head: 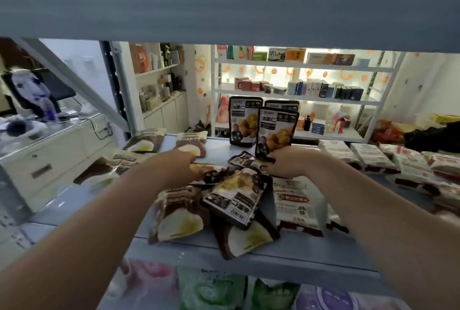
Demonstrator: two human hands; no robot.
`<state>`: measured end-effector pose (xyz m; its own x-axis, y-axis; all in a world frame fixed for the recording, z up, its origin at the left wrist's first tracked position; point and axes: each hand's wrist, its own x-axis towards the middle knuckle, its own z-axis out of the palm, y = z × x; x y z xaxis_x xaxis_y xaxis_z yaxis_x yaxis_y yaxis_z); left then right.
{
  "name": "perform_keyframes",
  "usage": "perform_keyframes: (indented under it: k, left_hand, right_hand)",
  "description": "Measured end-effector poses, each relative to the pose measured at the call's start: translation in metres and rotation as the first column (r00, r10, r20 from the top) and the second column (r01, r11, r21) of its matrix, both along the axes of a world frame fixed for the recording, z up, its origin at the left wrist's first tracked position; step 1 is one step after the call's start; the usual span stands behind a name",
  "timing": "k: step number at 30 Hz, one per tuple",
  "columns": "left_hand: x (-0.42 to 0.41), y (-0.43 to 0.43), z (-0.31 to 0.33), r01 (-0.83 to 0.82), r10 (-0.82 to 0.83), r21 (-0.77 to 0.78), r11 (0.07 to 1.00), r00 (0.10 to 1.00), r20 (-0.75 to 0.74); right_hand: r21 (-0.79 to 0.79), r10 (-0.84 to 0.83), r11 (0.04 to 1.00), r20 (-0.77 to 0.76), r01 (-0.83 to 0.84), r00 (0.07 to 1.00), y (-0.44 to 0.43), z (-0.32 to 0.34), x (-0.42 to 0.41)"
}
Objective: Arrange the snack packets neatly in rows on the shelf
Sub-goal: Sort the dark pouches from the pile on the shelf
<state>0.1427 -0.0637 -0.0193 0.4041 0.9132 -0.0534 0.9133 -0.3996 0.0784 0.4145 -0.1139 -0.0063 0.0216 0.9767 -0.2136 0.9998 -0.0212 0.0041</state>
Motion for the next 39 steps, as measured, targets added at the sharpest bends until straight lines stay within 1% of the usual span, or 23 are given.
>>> perform_keyframes:
  k: [2, 4, 6, 10, 12, 14, 16, 18, 21, 24, 30, 33, 36, 39]
  left_hand:
    - [0.0, 0.008, -0.002, -0.012, 0.011, -0.056, 0.998, 1.0, -0.025]
    - [0.0, 0.015, -0.003, 0.005, -0.009, -0.083, 0.997, 0.999, -0.051]
    - [0.001, 0.02, -0.004, 0.029, -0.034, -0.062, 0.998, 0.996, -0.087]
    - [-0.001, 0.029, -0.006, 0.021, -0.02, 0.01, 1.0, 0.996, -0.091]
    - [-0.004, 0.035, -0.007, -0.02, 0.025, 0.061, 0.998, 0.996, -0.08]
    - [-0.007, 0.039, -0.006, -0.056, 0.062, 0.061, 0.997, 0.993, -0.096]
    - [-0.009, 0.044, -0.006, -0.074, 0.08, 0.058, 0.996, 0.99, -0.116]
    - [-0.011, 0.047, -0.005, -0.08, 0.088, 0.062, 0.995, 0.987, -0.132]
    - [-0.014, 0.053, -0.005, -0.098, 0.105, 0.052, 0.994, 0.983, -0.153]
    - [-0.015, 0.057, -0.004, -0.075, 0.085, 0.061, 0.995, 0.978, -0.19]
    - [-0.01, 0.06, 0.0, -0.046, 0.07, 0.106, 0.993, 0.969, -0.238]
    - [-0.006, 0.06, 0.001, -0.039, 0.064, 0.103, 0.994, 0.967, -0.248]
    - [-0.004, 0.06, 0.0, -0.031, 0.049, 0.083, 0.996, 0.973, -0.226]
    - [0.001, 0.06, -0.001, -0.02, 0.023, 0.024, 1.0, 0.986, -0.167]
  right_hand:
    - [-0.035, -0.059, 0.998, -0.013, 0.058, 0.998, 0.008, -0.008, 0.001]
    - [-0.016, -0.111, 0.994, -0.045, 0.11, 0.993, 0.012, -0.012, -0.001]
    - [-0.003, -0.152, 0.988, -0.082, 0.152, 0.985, 0.015, -0.013, -0.004]
    - [-0.024, -0.199, 0.98, -0.161, 0.197, 0.967, 0.013, -0.007, -0.007]
    - [0.012, -0.19, 0.981, -0.15, 0.194, 0.97, 0.01, -0.005, -0.008]
    - [0.064, -0.192, 0.978, -0.101, 0.198, 0.976, 0.009, -0.005, -0.011]
    - [0.109, -0.205, 0.97, -0.105, 0.216, 0.973, 0.008, -0.005, -0.013]
    - [0.152, -0.211, 0.96, -0.156, 0.234, 0.965, 0.005, -0.004, -0.011]
    - [0.227, -0.213, 0.932, -0.284, 0.282, 0.935, 0.0, -0.001, -0.008]
    - [0.313, -0.182, 0.898, -0.377, 0.309, 0.908, -0.003, -0.002, -0.008]
    - [0.262, -0.183, 0.913, -0.422, 0.312, 0.888, -0.003, -0.008, -0.009]
    - [0.285, -0.159, 0.909, -0.439, 0.305, 0.884, -0.004, -0.01, -0.01]
    - [0.305, -0.149, 0.899, -0.464, 0.315, 0.873, -0.005, -0.012, -0.01]
    - [0.314, -0.138, 0.892, -0.495, 0.324, 0.858, -0.005, -0.015, -0.009]
